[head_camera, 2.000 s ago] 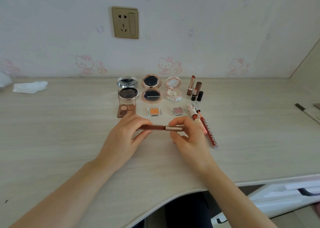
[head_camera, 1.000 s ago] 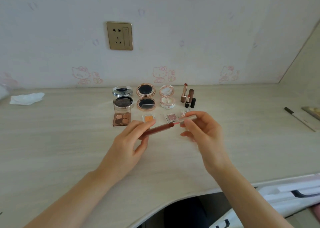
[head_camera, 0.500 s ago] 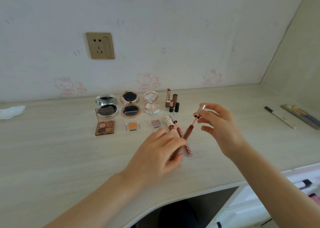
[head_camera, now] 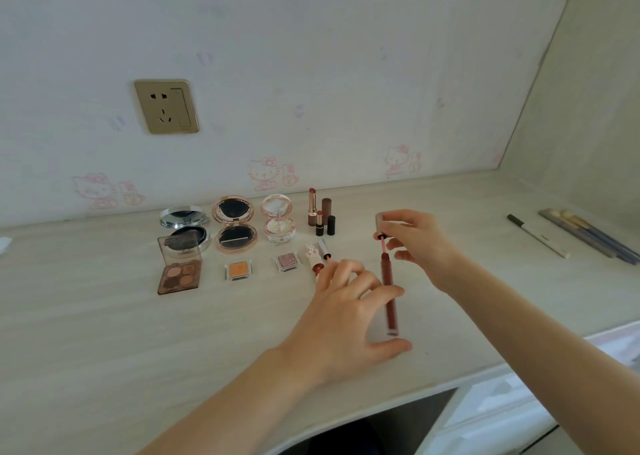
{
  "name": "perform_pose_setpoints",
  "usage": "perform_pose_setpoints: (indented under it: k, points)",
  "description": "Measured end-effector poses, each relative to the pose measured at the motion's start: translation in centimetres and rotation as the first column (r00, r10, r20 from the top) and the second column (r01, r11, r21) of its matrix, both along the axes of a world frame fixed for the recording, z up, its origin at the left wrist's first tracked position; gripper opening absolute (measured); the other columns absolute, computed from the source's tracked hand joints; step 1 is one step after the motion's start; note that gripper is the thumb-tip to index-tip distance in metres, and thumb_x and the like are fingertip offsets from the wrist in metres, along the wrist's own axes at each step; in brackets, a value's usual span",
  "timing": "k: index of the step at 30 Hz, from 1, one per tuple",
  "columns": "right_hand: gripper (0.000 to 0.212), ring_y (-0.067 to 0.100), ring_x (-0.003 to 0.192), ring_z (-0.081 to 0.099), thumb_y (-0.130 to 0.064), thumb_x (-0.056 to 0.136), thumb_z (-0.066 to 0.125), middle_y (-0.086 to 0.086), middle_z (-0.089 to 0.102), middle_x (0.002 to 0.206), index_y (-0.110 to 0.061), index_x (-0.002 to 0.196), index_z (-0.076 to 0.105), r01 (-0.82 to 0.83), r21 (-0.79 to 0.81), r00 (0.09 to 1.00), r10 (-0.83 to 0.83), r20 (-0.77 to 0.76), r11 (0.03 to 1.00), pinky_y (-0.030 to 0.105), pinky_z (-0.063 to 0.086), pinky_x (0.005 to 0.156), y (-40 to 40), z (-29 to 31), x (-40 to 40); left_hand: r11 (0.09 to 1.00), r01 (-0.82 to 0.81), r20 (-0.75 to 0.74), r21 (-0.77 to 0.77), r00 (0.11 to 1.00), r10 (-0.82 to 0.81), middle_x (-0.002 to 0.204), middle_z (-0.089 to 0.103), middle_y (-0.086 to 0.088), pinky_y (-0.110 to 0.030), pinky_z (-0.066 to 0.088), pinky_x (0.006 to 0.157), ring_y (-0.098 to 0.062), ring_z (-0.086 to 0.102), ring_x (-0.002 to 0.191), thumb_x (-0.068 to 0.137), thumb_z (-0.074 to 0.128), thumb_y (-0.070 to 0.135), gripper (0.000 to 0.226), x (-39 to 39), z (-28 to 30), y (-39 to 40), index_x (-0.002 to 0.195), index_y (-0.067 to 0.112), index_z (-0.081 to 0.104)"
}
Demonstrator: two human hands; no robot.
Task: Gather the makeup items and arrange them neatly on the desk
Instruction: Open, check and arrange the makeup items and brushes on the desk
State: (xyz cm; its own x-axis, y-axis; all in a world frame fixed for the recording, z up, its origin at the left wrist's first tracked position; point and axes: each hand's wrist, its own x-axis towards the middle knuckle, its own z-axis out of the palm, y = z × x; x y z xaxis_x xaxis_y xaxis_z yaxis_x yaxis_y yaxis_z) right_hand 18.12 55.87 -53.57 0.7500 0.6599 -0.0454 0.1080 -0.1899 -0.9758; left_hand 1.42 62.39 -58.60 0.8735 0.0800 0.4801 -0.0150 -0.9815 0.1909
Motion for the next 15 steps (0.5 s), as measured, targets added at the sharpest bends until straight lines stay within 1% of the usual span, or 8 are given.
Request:
perform_pose_setpoints:
  k: [4, 7, 10, 13, 15]
  points:
    - [0.013, 0.013, 0.070, 0.057, -0.023, 0.087, 0.064, 0.002, 0.073, 0.085, -0.021, 0.099, 0.069, -0.040, -0.061, 0.999, 0.041, 0.016, 0.997, 0.026, 0.048, 0.067, 1.3, -0.6, 0.4, 1.000, -0.014, 0.026, 0.023, 1.000, 0.013, 0.102, 0.057, 0.011, -0.037, 0.027, 0.101, -0.016, 0.040, 0.111, 0.082, 0.054, 0.063, 0.056, 0.3, -0.8, 0.2, 0.125, 0.027, 0.058]
    - [0.015, 0.011, 0.071, 0.058, -0.024, 0.086, 0.065, 0.000, 0.073, 0.084, -0.022, 0.100, 0.069, -0.069, -0.118, 0.997, 0.074, 0.034, 0.991, 0.025, 0.048, 0.066, 2.3, -1.1, 0.7, 0.999, -0.039, 0.026, 0.035, 0.999, 0.038, 0.103, 0.058, 0.011, -0.039, 0.024, 0.104, -0.017, 0.042, 0.112, 0.083, 0.052, 0.062, 0.056, 0.4, -1.1, 0.3, 0.125, 0.027, 0.059]
    - [0.014, 0.011, 0.071, 0.057, -0.024, 0.086, 0.065, -0.001, 0.073, 0.081, -0.020, 0.099, 0.070, -0.105, -0.171, 0.992, 0.115, 0.055, 0.980, 0.024, 0.045, 0.064, 3.3, -1.6, 1.0, 0.996, -0.072, 0.030, 0.054, 0.997, 0.070, 0.102, 0.060, 0.009, -0.043, 0.025, 0.105, -0.019, 0.044, 0.112, 0.084, 0.051, 0.059, 0.054, 0.4, -1.3, 0.3, 0.124, 0.025, 0.060]
    - [0.015, 0.011, 0.069, 0.056, -0.026, 0.085, 0.066, -0.003, 0.072, 0.079, -0.020, 0.098, 0.070, -0.131, -0.217, 0.983, 0.155, 0.096, 0.967, 0.023, 0.043, 0.062, 4.4, -1.8, 1.1, 0.988, -0.116, 0.015, 0.105, 0.993, 0.115, 0.101, 0.061, 0.008, -0.043, 0.024, 0.106, -0.020, 0.045, 0.110, 0.085, 0.048, 0.059, 0.052, 0.5, -1.5, 0.4, 0.123, 0.025, 0.061]
    - [0.015, 0.011, 0.067, 0.054, -0.026, 0.085, 0.067, -0.002, 0.072, 0.079, -0.019, 0.098, 0.070, -0.144, -0.239, 0.977, 0.176, 0.117, 0.960, 0.021, 0.041, 0.060, 5.0, -1.9, 1.1, 0.986, -0.117, 0.009, 0.122, 0.993, 0.117, 0.097, 0.061, 0.006, -0.044, 0.029, 0.105, -0.022, 0.049, 0.107, 0.084, 0.049, 0.058, 0.051, 0.7, -1.9, 0.6, 0.119, 0.023, 0.063]
